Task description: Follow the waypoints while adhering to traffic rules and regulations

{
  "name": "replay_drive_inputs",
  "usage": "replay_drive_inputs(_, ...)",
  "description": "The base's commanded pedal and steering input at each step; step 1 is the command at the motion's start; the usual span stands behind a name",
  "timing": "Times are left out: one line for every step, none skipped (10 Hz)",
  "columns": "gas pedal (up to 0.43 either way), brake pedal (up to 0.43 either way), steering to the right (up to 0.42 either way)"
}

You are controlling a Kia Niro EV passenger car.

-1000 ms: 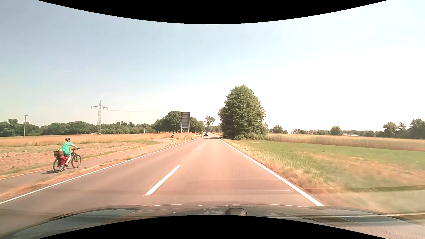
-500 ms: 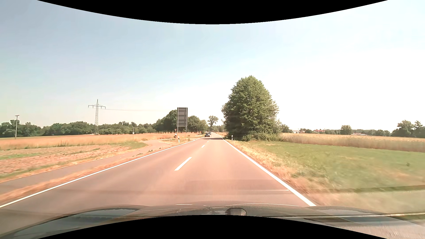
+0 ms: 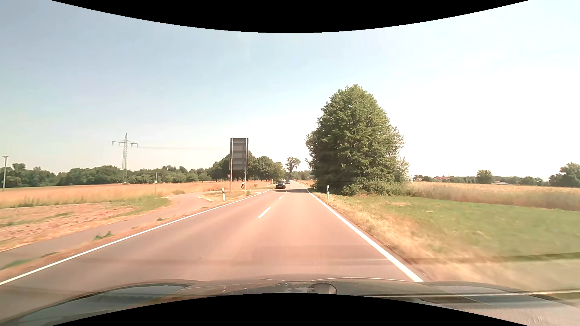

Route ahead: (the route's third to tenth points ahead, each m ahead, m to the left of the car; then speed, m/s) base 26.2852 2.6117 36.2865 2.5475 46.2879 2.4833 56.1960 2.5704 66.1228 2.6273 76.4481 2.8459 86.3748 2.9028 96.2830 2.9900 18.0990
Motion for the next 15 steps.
replay_drive_inputs(0.15,0.0,-0.003)
replay_drive_inputs(0.15,0.0,-0.002)
replay_drive_inputs(0.15,0.0,-0.002)
replay_drive_inputs(0.15,0.0,-0.002)
replay_drive_inputs(0.15,0.0,-0.001)
replay_drive_inputs(0.15,0.0,-0.002)
replay_drive_inputs(0.15,0.0,-0.002)
replay_drive_inputs(0.15,0.0,-0.002)
replay_drive_inputs(0.15,0.0,-0.001)
replay_drive_inputs(0.15,0.0,-0.001)
replay_drive_inputs(0.15,0.0,-0.002)
replay_drive_inputs(0.15,0.0,-0.001)
replay_drive_inputs(0.15,0.0,-0.001)
replay_drive_inputs(0.15,0.0,-0.001)
replay_drive_inputs(0.15,0.0,-0.001)
